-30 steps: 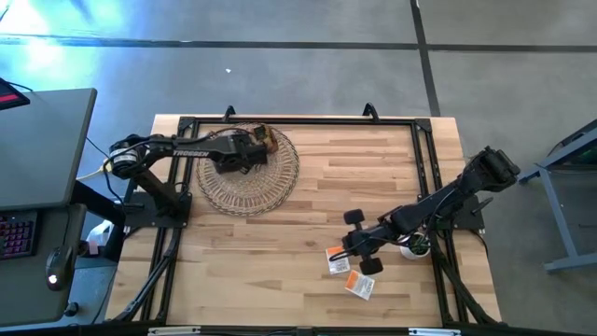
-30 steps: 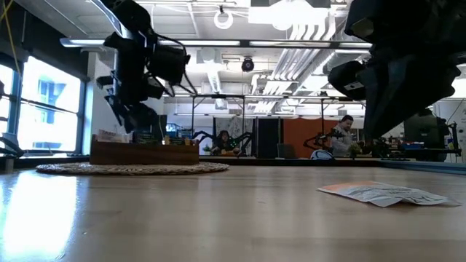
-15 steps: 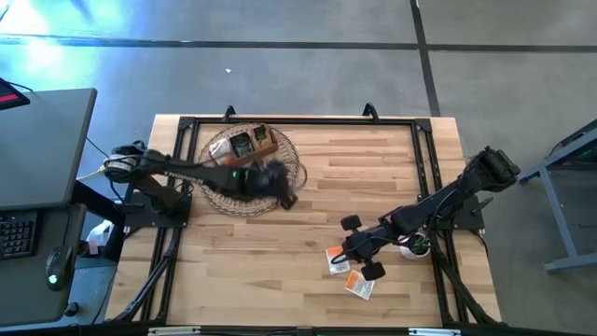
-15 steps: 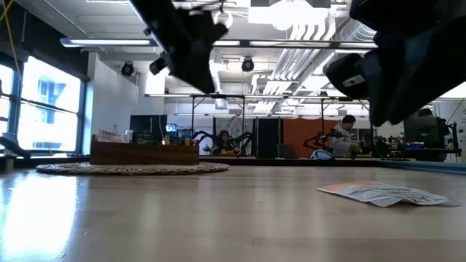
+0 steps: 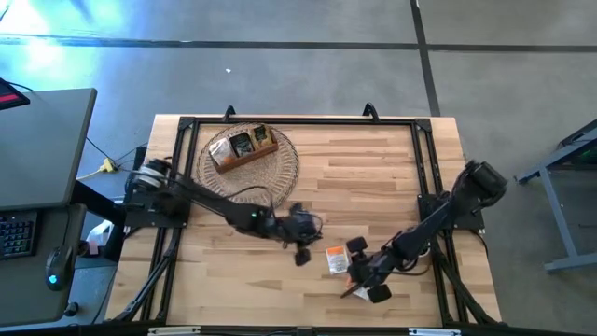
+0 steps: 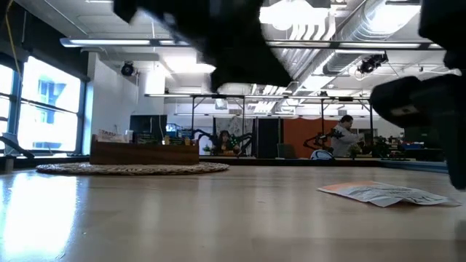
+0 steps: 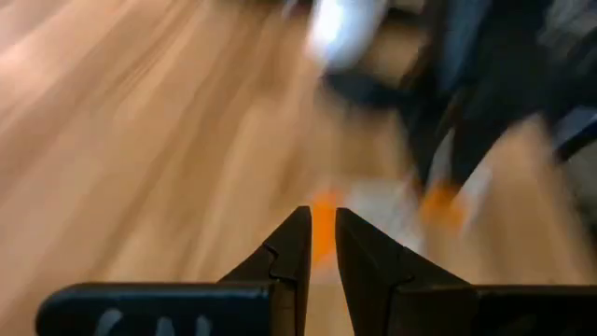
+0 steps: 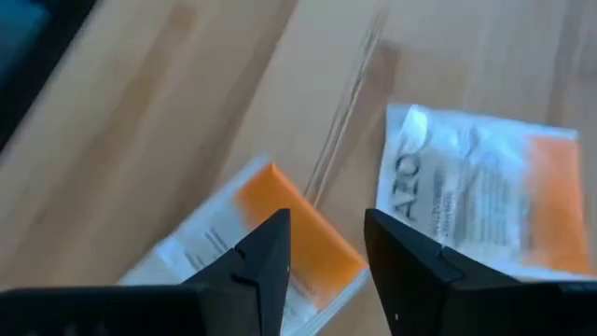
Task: Pick & Place Tea
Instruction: Put the orange tea bag into the left section of the wooden organizer
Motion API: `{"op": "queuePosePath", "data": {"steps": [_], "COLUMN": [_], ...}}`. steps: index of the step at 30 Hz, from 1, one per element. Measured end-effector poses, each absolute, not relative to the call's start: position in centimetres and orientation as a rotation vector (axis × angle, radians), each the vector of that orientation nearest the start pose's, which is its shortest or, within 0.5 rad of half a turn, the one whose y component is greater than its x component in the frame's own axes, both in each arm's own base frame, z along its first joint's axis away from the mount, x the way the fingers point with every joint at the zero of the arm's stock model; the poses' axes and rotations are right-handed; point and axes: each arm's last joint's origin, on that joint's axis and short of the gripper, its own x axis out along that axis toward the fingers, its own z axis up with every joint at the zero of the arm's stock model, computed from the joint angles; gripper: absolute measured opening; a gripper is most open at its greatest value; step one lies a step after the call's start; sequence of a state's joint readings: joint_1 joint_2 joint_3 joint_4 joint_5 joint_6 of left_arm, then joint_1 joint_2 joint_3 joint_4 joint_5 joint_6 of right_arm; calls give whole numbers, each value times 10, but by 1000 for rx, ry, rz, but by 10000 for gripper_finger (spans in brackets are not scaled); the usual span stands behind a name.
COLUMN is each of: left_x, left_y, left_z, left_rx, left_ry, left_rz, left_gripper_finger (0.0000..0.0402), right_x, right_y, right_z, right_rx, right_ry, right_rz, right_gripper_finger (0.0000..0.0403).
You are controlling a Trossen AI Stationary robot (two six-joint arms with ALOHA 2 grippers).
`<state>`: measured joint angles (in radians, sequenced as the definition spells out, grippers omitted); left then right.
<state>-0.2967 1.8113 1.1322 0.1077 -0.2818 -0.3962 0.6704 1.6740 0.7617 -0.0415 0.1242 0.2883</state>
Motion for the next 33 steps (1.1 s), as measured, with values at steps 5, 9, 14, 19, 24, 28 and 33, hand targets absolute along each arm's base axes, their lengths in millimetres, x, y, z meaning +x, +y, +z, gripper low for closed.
{"op": "queuePosePath", "data": {"steps": [5, 9, 14, 19, 24, 28, 33], "left_x": [403, 416, 440, 460, 461, 455, 451], "left_y": [-102, -96, -97, -105, -110, -109, -128], "left_z": [169, 145, 135, 121, 126, 123, 129], "left_rx": [-319, -352, -373, -384, -364, -430, -473], "left_ry": [426, 469, 466, 528, 689, 797, 831], "left_rz": [55, 98, 58, -18, -9, 50, -28], "left_gripper_finger": [51, 51, 51, 51, 51, 51, 51], "right_x": [241, 246, 250, 249, 247, 239, 233], "right_y": [193, 187, 179, 172, 171, 166, 155], "right_z": [119, 117, 116, 114, 116, 121, 128], "right_rx": [-157, -218, -153, -160, -139, -164, -248], "right_ry": [882, 874, 923, 992, 1013, 1079, 1107], "right_rz": [338, 309, 337, 324, 366, 353, 242], "right_gripper_finger": [116, 94, 65, 39, 25, 25, 29]}}
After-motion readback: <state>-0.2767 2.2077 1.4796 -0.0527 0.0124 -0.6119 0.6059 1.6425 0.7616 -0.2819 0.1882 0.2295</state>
